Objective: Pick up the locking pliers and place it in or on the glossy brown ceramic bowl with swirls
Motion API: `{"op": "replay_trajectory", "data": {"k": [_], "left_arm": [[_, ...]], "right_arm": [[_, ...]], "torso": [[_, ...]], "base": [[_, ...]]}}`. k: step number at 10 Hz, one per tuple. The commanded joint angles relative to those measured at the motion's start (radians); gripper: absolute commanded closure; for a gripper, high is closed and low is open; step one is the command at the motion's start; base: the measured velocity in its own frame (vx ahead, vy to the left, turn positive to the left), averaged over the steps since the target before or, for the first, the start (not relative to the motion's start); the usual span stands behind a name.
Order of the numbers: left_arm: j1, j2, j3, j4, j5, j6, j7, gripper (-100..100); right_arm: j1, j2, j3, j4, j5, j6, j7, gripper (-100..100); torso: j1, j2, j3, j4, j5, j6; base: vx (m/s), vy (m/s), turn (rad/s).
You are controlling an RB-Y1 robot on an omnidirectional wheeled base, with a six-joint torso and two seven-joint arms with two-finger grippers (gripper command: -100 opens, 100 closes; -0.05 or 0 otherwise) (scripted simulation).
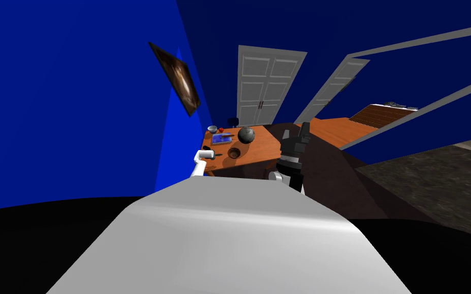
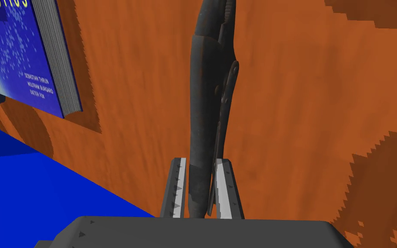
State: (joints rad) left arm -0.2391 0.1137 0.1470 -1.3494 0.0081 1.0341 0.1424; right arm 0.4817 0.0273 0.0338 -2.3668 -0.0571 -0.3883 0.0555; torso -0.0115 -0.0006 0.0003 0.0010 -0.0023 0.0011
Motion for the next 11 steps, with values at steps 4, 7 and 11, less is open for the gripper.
{"op": "replay_trajectory", "data": {"k": [4, 7, 11], "left_arm": [[-0.024, 0.000, 0.005, -0.097, -0.020, 0.094, 0.017, 100], [-0.036, 0.001, 0.008, -0.164, -0.032, 0.156, 0.025, 100], [-0.048, -0.013, 0.012, -0.233, -0.045, 0.220, 0.035, 100]], "right_arm": [[0.000, 0.000, 0.000, 0.000, 0.000, 0.000, 0.000, 0], [0.000, 0.000, 0.000, 0.000, 0.000, 0.000, 0.000, 0], [0.000, 0.000, 0.000, 0.000, 0.000, 0.000, 0.000, 0]], "torso": [[-0.002, -0.001, 0.000, 0.000, 0.000, 0.000], [0.001, 0.001, 0.001, 0.000, 0.000, 0.000], [0.001, 0.001, 0.000, 0.000, 0.000, -0.001]], "base": [[0.030, -0.160, -0.025], [0.019, -0.136, -0.019], [0.029, -0.129, -0.019]]}}
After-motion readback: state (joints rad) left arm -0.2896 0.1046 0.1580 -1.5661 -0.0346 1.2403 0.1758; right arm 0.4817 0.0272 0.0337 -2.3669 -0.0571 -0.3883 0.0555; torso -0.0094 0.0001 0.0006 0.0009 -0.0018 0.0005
